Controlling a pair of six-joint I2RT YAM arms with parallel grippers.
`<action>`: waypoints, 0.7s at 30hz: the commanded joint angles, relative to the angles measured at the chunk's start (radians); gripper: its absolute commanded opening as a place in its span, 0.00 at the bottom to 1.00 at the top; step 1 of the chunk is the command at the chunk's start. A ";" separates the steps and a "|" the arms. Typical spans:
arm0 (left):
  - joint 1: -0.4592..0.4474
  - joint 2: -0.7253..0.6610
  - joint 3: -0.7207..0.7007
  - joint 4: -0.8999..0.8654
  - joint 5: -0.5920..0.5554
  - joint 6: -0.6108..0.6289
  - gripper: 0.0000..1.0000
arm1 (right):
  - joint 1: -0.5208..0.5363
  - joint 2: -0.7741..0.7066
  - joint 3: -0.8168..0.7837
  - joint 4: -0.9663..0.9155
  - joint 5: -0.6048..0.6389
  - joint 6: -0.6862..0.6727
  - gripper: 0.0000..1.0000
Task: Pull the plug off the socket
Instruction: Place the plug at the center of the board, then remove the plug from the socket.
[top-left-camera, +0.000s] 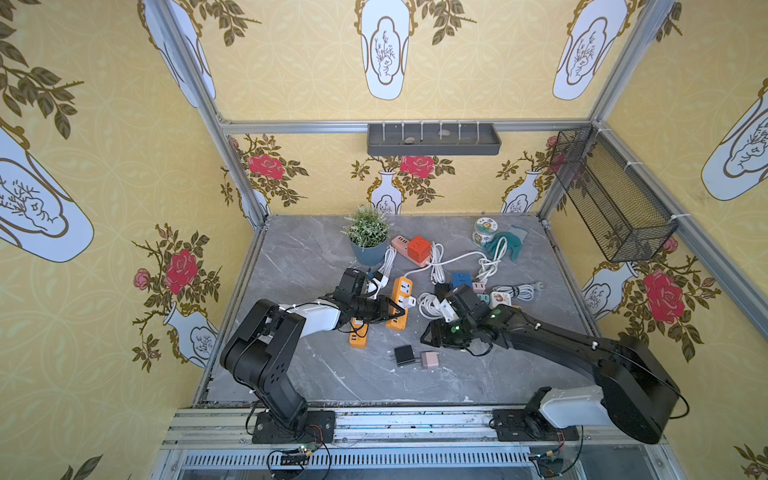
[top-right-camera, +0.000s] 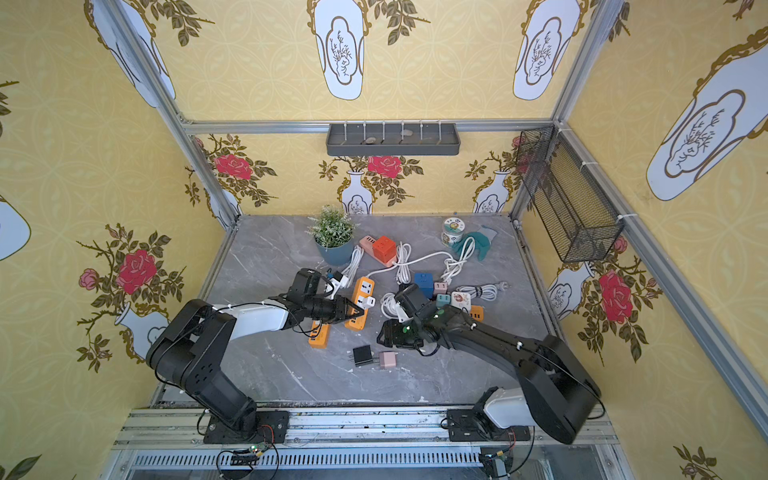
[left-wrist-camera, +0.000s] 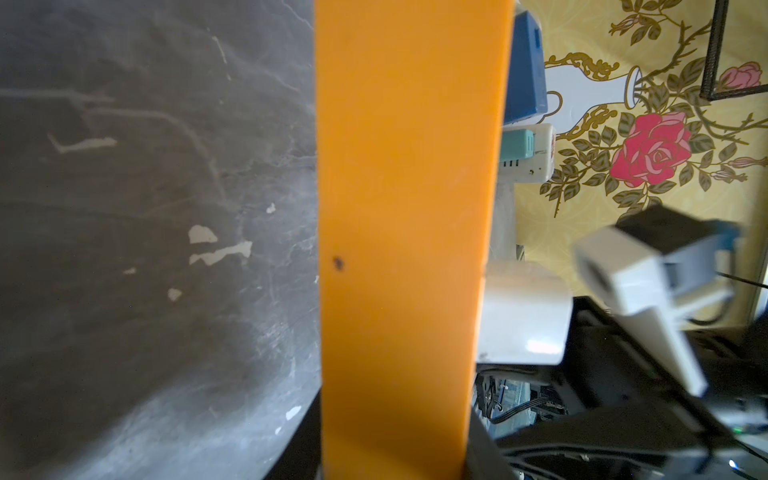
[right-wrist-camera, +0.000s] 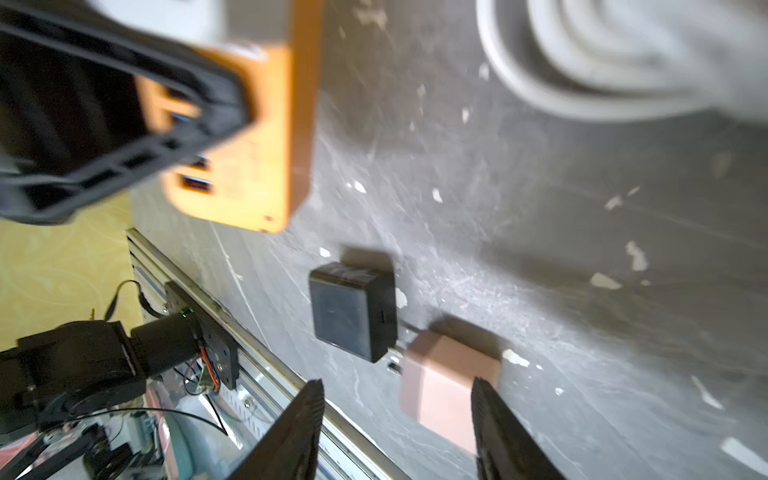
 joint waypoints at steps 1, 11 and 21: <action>-0.006 -0.008 0.001 0.053 0.000 0.011 0.12 | 0.000 -0.131 -0.001 -0.002 0.171 -0.022 0.63; -0.033 -0.021 0.004 0.052 -0.058 0.004 0.12 | -0.194 -0.073 -0.091 0.460 -0.048 0.257 0.88; -0.046 -0.011 0.011 0.052 -0.076 -0.007 0.12 | -0.154 0.268 0.125 0.402 -0.137 0.267 0.69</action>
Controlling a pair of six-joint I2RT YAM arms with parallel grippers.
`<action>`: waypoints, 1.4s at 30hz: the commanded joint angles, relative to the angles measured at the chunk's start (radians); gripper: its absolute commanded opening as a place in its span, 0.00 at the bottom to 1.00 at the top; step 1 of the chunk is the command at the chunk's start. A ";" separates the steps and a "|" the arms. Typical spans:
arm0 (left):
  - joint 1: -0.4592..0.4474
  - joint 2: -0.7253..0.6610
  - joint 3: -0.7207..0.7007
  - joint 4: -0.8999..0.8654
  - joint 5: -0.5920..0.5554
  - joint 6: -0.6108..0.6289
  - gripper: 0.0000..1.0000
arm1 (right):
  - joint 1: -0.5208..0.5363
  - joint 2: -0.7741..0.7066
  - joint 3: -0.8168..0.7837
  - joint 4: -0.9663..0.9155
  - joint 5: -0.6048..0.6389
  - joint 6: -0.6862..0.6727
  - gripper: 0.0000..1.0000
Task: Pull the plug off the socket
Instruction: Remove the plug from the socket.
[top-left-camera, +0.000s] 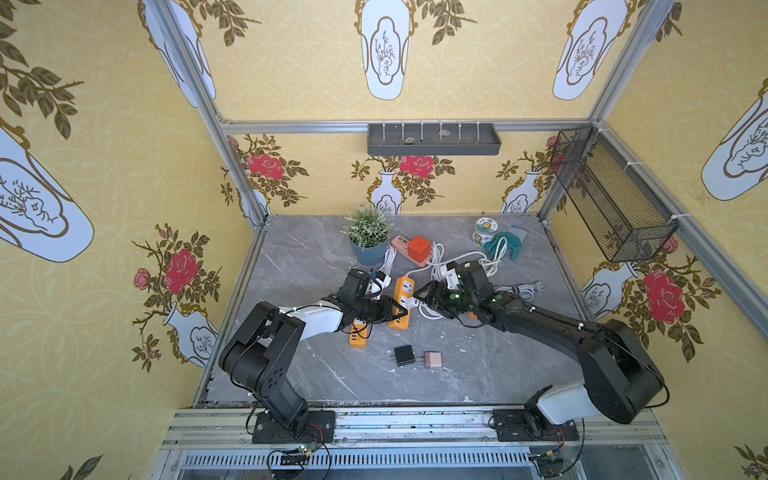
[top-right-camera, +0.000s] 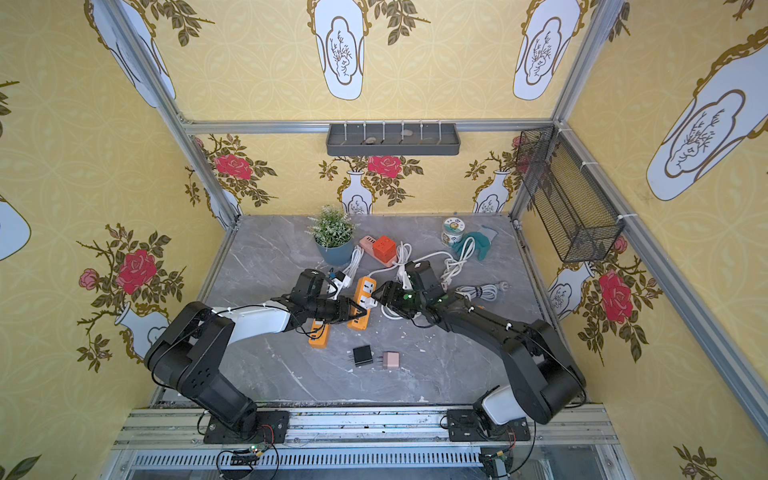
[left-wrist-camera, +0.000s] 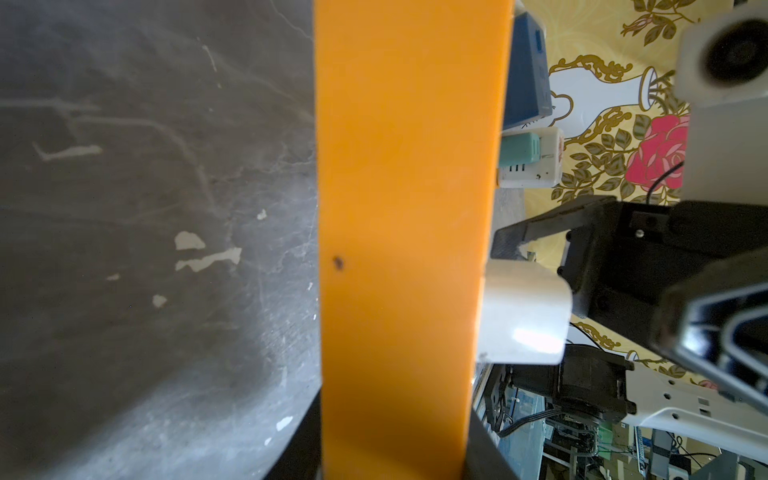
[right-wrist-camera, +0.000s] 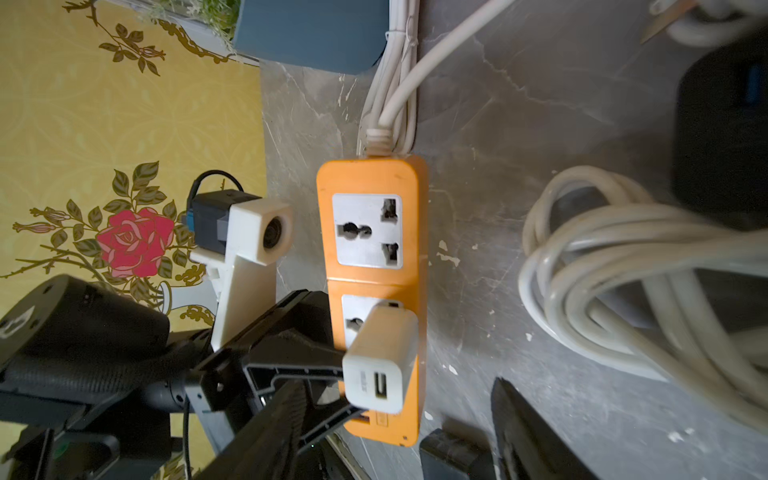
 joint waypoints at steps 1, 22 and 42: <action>-0.002 0.009 0.010 0.053 0.001 0.008 0.12 | 0.005 0.077 0.063 -0.023 -0.046 0.006 0.66; -0.003 0.012 0.019 -0.042 -0.080 0.008 0.11 | 0.095 0.228 0.287 -0.260 0.001 -0.073 0.30; 0.010 0.073 0.051 -0.131 -0.062 0.025 0.12 | 0.062 -0.012 0.133 -0.202 0.081 -0.031 0.18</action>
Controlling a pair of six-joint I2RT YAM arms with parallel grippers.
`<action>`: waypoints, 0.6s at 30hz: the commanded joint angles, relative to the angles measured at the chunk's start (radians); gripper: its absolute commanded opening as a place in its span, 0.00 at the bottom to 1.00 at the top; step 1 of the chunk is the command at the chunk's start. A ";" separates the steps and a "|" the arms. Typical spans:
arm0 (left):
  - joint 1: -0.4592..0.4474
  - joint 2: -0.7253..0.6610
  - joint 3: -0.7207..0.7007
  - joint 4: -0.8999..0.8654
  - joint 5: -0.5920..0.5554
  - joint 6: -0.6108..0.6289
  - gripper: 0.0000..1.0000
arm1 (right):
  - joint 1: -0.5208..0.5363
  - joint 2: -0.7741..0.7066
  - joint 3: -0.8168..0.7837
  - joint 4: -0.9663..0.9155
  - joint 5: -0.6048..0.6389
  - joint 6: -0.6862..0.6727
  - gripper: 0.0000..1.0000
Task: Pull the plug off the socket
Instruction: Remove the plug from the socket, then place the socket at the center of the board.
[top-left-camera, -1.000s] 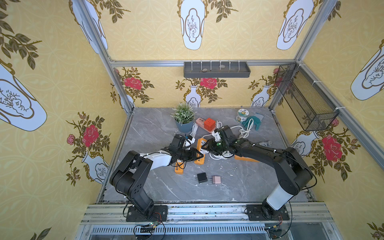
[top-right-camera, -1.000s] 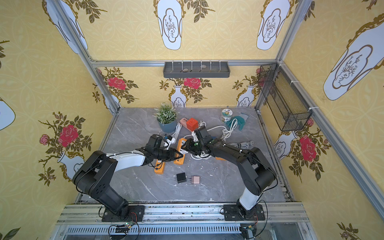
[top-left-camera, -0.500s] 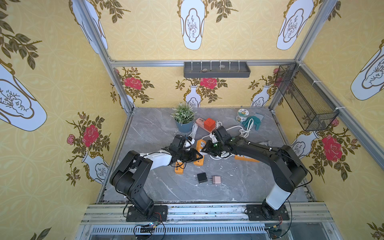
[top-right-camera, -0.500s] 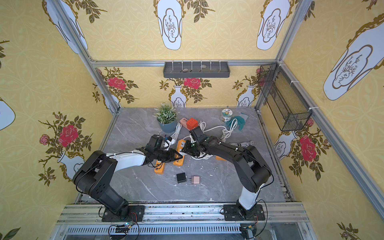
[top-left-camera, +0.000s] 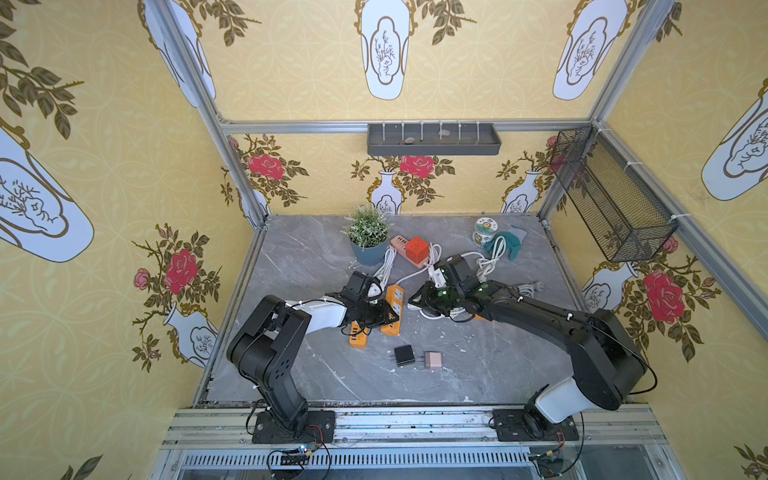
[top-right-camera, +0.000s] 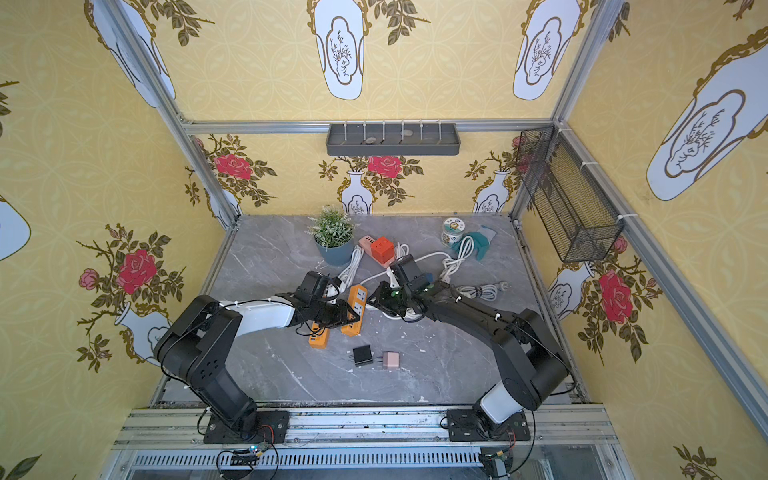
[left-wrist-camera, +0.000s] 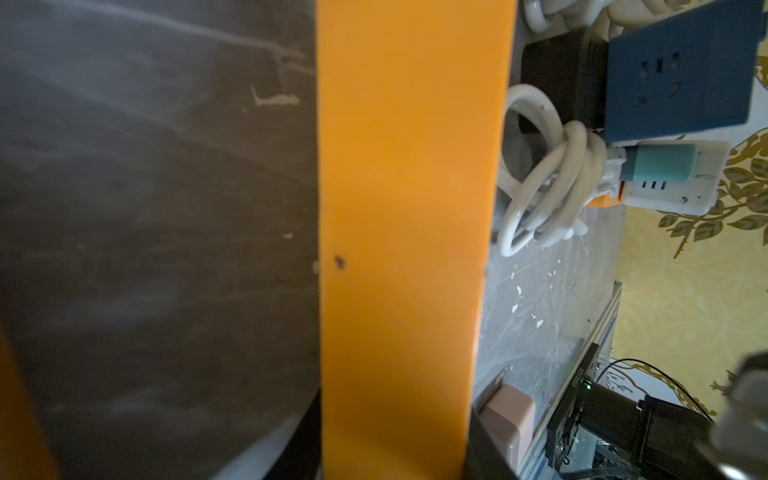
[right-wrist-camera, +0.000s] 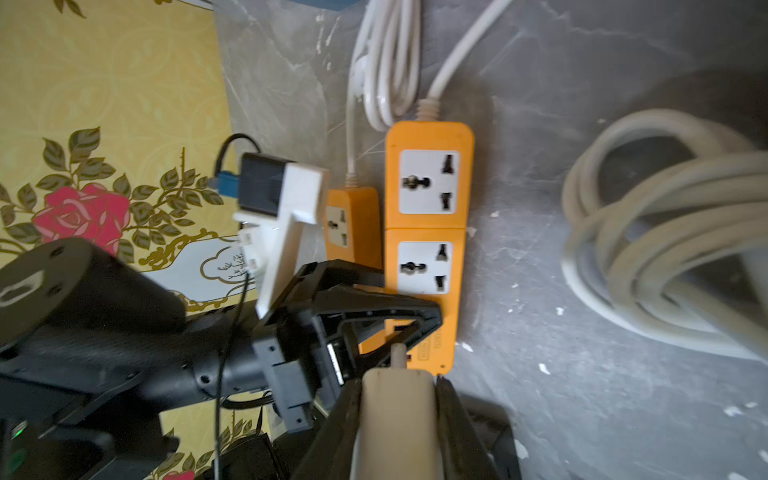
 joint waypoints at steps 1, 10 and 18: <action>0.003 0.013 0.001 0.083 0.105 -0.014 0.14 | -0.016 -0.081 -0.035 0.036 0.056 -0.034 0.18; 0.010 -0.045 0.047 -0.158 -0.061 0.011 0.67 | -0.183 -0.396 -0.232 -0.070 -0.022 -0.099 0.22; 0.010 -0.325 0.019 -0.171 -0.202 0.107 0.67 | -0.263 -0.494 -0.383 -0.241 -0.150 -0.061 0.25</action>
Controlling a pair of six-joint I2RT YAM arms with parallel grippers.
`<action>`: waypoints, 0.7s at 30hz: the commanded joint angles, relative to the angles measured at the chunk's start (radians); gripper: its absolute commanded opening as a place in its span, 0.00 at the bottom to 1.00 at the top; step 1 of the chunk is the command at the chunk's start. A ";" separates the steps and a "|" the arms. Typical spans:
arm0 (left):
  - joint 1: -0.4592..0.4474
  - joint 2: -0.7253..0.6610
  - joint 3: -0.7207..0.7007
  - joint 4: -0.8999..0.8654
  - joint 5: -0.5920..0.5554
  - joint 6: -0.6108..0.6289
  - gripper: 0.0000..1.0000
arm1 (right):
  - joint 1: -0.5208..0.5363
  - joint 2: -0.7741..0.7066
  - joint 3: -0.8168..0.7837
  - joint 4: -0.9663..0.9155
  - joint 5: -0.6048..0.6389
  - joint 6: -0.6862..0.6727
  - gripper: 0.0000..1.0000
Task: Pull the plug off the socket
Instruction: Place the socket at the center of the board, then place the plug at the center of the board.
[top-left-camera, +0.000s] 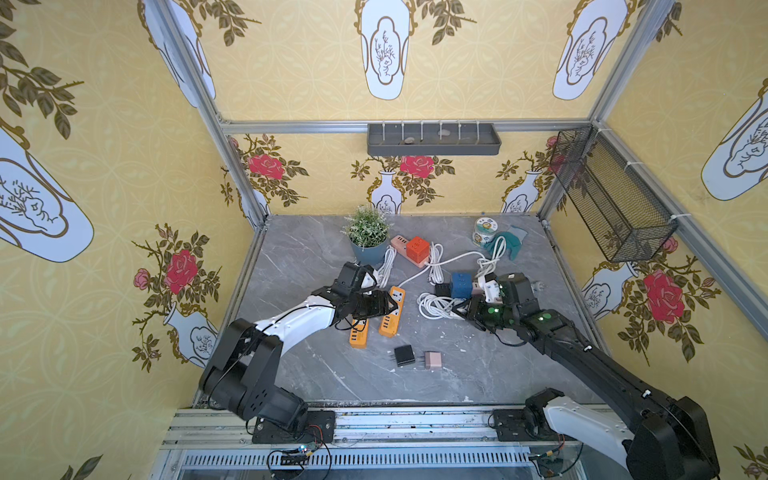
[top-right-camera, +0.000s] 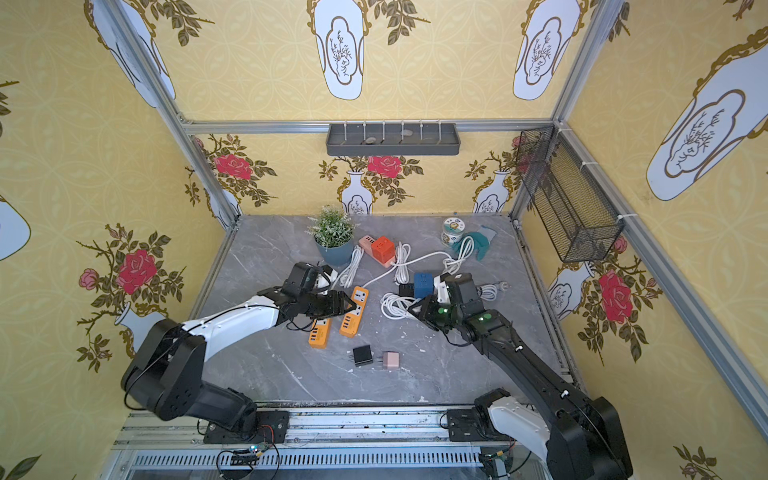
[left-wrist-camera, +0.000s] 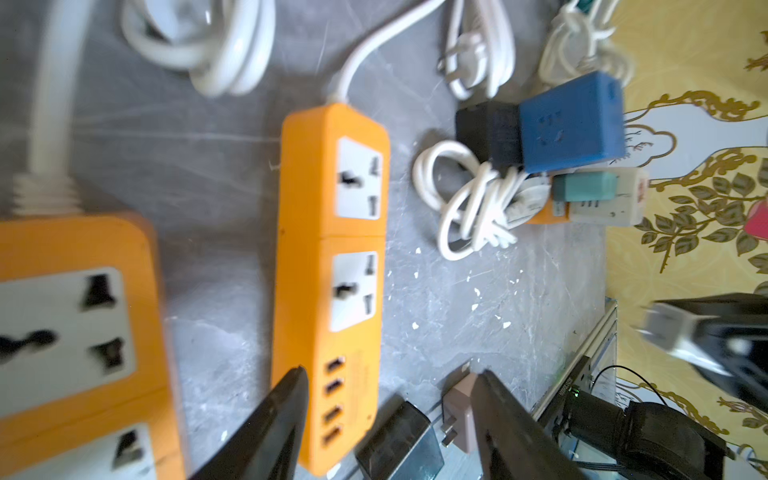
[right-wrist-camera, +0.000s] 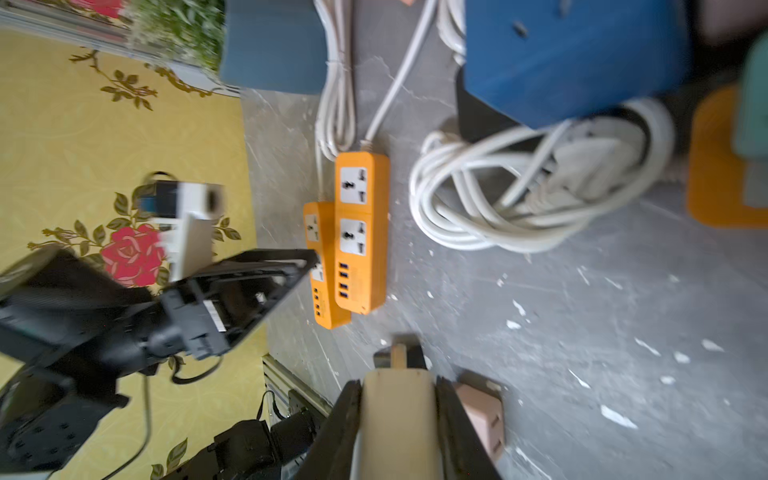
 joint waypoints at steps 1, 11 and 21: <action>0.001 -0.106 -0.029 0.023 -0.086 0.068 0.68 | 0.003 -0.008 -0.059 -0.079 -0.086 0.029 0.25; 0.001 -0.352 -0.236 0.429 -0.205 0.028 0.79 | 0.227 0.147 -0.118 0.022 -0.037 0.110 0.29; 0.006 -0.418 -0.329 0.440 -0.315 -0.027 0.82 | 0.346 0.283 0.001 -0.086 0.112 0.064 0.42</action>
